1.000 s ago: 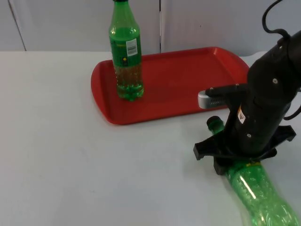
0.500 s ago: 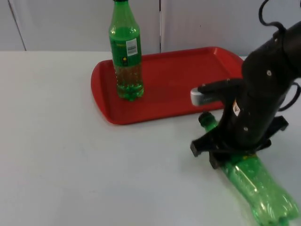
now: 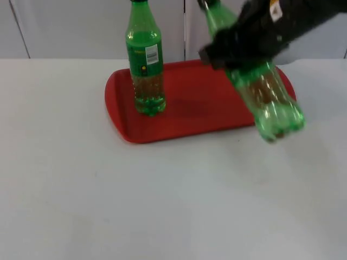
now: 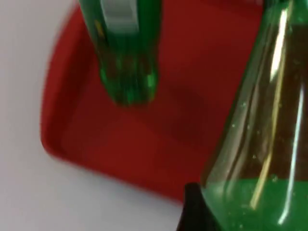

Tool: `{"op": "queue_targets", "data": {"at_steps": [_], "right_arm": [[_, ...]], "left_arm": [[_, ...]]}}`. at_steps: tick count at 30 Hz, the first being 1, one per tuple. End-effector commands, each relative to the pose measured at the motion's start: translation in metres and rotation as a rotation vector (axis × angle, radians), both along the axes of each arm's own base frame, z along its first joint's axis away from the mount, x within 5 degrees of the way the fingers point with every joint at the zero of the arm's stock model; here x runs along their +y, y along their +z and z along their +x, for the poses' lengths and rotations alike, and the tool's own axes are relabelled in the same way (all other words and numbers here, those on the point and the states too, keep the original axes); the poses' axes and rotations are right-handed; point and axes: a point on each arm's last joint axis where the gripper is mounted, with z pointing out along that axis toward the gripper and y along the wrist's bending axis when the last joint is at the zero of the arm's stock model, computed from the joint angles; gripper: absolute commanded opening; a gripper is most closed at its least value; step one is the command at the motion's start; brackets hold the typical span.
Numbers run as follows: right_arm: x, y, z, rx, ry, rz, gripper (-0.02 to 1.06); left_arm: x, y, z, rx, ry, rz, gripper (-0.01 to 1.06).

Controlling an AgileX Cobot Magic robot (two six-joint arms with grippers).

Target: Place the bottle upright on the tray.

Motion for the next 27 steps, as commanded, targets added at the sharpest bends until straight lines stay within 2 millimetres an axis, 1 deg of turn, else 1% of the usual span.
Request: {"op": "queue_targets", "data": {"at_steps": [1, 2, 3, 4, 5, 9, 10, 13, 14, 15, 16, 17, 18, 19, 21, 22, 23, 25, 27], "right_arm": [[0.002, 0.028, 0.004, -0.163, 0.081, 0.074, 0.0], [0.0, 0.037, 0.006, -0.213, 0.097, 0.123, 0.0], [-0.001, 0.039, 0.008, -0.228, 0.101, 0.138, 0.0], [-0.004, 0.046, 0.011, -0.273, 0.111, 0.187, 0.0], [-0.004, 0.046, 0.011, -0.273, 0.111, 0.187, 0.0], [-0.022, 0.071, 0.027, -0.455, 0.132, 0.407, 0.0], [-0.022, 0.071, 0.027, -0.455, 0.132, 0.407, 0.0], [-0.034, 0.086, 0.033, -0.616, 0.184, 0.533, 0.0], [-0.037, 0.088, 0.036, -0.675, 0.206, 0.558, 0.0], [-0.037, 0.088, 0.036, -0.675, 0.206, 0.558, 0.0], [-0.042, 0.086, 0.042, -0.746, 0.226, 0.544, 0.0], [-0.047, 0.083, 0.048, -0.772, 0.211, 0.517, 0.0], [-0.049, 0.078, 0.054, -0.756, 0.171, 0.528, 0.0], [-0.049, 0.078, 0.054, -0.756, 0.171, 0.528, 0.0], [-0.059, 0.065, 0.067, -0.714, 0.059, 0.58, 0.0], [-0.064, 0.057, 0.074, -0.71, -0.016, 0.646, 0.0], [-0.064, 0.057, 0.074, -0.71, -0.016, 0.646, 0.0], [-0.067, 0.042, 0.082, -0.743, -0.061, 0.679, 0.0], [-0.066, 0.029, 0.086, -0.841, -0.041, 0.639, 0.0]], "left_arm": [[0.0, 0.0, 0.0, -0.008, 0.002, -0.007, 1.05], [0.0, 0.0, 0.0, -0.008, 0.002, -0.007, 1.05], [0.0, 0.0, 0.0, -0.008, 0.002, -0.007, 1.05], [0.0, 0.0, 0.0, -0.008, 0.002, -0.007, 1.05], [0.0, 0.0, 0.0, -0.008, 0.002, -0.007, 1.05], [0.0, 0.0, 0.0, -0.009, 0.003, -0.006, 1.05], [0.0, 0.0, 0.0, -0.009, 0.003, -0.006, 1.05], [0.0, 0.0, 0.0, -0.009, 0.003, -0.006, 1.05], [0.0, 0.0, 0.0, -0.009, 0.003, -0.006, 1.05], [0.0, 0.0, 0.0, -0.009, 0.003, -0.006, 1.05], [0.0, 0.0, 0.0, -0.009, 0.003, -0.006, 1.05], [0.0, 0.0, 0.0, -0.009, 0.003, -0.006, 1.05], [0.0, 0.0, 0.0, -0.009, 0.003, -0.006, 1.05], [0.0, 0.0, 0.0, -0.009, 0.003, -0.006, 1.05], [0.0, 0.0, 0.0, -0.009, 0.003, -0.006, 1.05], [0.0, 0.0, 0.0, -0.009, 0.003, -0.006, 1.05], [0.0, 0.0, 0.0, -0.009, 0.003, -0.006, 1.05], [0.0, 0.0, 0.0, -0.009, 0.003, -0.006, 1.05], [0.0, 0.0, 0.0, -0.009, 0.003, -0.006, 1.05]]}}
